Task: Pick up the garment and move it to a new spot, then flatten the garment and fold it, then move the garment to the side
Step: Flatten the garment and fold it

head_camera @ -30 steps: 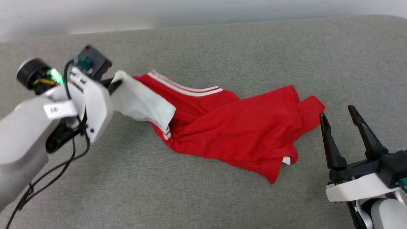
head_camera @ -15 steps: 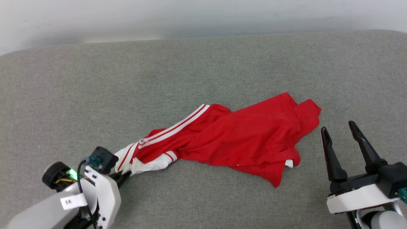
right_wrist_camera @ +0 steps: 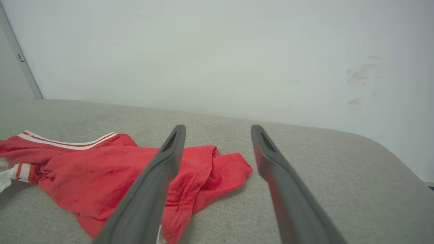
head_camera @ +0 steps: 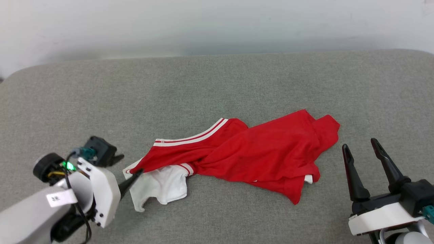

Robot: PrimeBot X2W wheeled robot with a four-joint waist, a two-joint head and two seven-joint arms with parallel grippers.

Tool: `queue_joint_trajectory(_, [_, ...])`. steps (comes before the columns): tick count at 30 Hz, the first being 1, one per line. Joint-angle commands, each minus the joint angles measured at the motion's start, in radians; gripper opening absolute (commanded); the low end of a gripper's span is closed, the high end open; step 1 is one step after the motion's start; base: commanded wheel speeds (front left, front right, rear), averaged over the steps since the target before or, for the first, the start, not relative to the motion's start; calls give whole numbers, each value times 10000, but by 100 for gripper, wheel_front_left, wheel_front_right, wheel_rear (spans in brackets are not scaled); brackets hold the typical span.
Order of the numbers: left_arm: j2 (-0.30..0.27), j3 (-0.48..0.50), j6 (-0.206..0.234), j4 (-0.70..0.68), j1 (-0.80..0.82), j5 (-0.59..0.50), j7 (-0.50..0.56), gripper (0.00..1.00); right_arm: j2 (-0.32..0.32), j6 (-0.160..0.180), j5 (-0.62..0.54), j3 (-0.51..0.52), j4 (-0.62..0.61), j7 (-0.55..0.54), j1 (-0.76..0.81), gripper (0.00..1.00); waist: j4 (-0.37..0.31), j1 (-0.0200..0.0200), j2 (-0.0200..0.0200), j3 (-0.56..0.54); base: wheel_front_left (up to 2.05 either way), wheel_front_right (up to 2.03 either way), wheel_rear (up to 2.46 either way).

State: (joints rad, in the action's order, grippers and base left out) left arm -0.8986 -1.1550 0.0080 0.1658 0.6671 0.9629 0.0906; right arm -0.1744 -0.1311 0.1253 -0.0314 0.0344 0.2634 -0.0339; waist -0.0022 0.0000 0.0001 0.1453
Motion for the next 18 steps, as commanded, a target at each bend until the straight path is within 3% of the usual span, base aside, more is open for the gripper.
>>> queue_joint_trajectory(1, [-160, 155, 82, -223, 236, 19, -5, 100, 82, 7, 42, 50, -23, 18, 184, 100, 3, 0, -1, -66, 0, 0, 0])
queue_joint_trajectory(5, [-548, 534, 337, -916, 891, -298, 62, 100, 130, 7, 29, 121, -64, 18, 198, 100, 12, 0, -1, -116, 0, 0, 0])
queue_joint_trajectory(9, [-424, 811, 470, -1271, 1753, -537, 410, 100, 160, 7, 9, 145, -103, 18, 174, 100, 11, 0, -1, -89, 0, 0, 0])
queue_joint_trajectory(14, [50, 776, 163, -1196, 2715, -402, 1495, 100, 126, 7, -38, 23, -164, 18, -91, 100, -120, 0, -1, 128, 0, 0, 0])
queue_joint_trajectory(18, [375, 496, -368, -717, 3278, -84, 2719, 100, 98, 7, -83, -62, -185, 17, -280, 100, -313, 0, -1, 369, 0, 0, 0])
